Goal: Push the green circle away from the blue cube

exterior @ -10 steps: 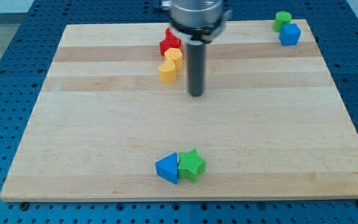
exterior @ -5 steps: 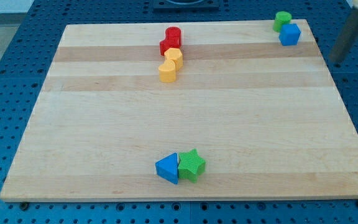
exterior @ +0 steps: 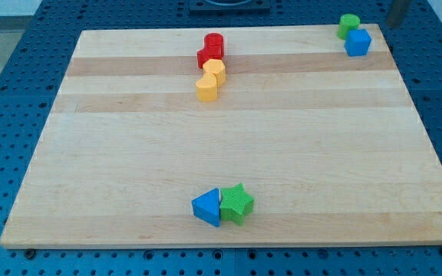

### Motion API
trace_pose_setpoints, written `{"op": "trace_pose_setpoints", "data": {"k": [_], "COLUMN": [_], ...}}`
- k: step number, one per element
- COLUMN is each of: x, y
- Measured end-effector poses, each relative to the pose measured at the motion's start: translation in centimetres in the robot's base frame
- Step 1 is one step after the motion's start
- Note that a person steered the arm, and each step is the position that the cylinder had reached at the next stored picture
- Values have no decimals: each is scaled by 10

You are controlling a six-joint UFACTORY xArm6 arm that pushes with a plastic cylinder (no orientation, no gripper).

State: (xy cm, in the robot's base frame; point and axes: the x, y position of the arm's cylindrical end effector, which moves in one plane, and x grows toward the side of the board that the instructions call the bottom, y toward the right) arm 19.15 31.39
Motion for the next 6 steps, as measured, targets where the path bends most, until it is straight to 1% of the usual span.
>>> {"op": "trace_pose_setpoints", "data": {"k": [1,2,3,4,5,6], "x": [0,0,14,26,63,75], "y": [-46,-113,-154,-158,-170,-172]}}
